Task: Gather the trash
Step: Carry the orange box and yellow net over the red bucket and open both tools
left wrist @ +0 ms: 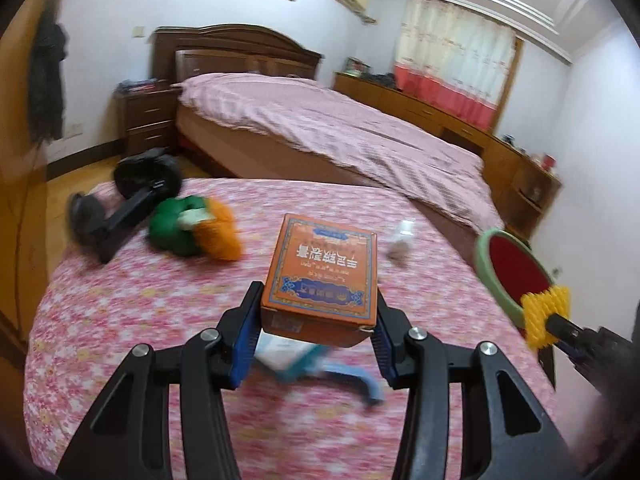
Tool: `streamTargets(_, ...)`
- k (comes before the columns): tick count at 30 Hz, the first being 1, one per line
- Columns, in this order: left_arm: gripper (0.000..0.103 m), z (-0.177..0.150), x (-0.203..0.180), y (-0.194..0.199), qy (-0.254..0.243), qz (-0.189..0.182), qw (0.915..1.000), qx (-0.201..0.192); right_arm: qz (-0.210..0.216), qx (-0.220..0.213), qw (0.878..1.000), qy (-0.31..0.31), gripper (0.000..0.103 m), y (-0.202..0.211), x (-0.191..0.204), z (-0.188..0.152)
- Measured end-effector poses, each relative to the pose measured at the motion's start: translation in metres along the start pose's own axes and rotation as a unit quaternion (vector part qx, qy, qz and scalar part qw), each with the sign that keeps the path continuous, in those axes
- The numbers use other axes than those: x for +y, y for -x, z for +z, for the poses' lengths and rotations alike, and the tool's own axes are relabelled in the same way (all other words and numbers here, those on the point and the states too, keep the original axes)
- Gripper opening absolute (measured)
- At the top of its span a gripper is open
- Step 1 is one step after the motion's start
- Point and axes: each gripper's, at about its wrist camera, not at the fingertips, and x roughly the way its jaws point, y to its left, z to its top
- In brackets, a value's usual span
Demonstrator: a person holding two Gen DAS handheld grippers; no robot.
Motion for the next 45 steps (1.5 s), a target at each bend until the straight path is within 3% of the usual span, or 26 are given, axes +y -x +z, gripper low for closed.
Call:
streamTargets(7,0.05,0.013,-0.064,-0.009,-0.048,-0.073,0.9958,0.029,-0.013,-0.042,0.999,-0.029,0.022,0.032,-0.029,0.016)
streamTargets(12,0.05,0.012,-0.097,-0.021,-0.059,-0.102,0.9921,0.043,-0.031,-0.076,0.995,-0.051,0.022,0.048,-0.053,0.029)
streamTargets(19,0.05,0.013,-0.137,-0.034,-0.074,-0.13,0.9875,0.05,-0.047,-0.082,0.993,-0.075,0.022,0.05,-0.08,0.035)
streamTargets(36,0.049,0.013,-0.266,-0.123,-0.127,-0.175,0.9717,0.096,-0.075,-0.101,0.991,-0.045,0.022,0.04,-0.128,0.076)
streamTargets(45,0.049,0.0,-0.3,-0.17,-0.148,-0.152,0.9701,0.117,-0.072,-0.081,0.993,-0.054,0.022,0.008,-0.174,0.111)
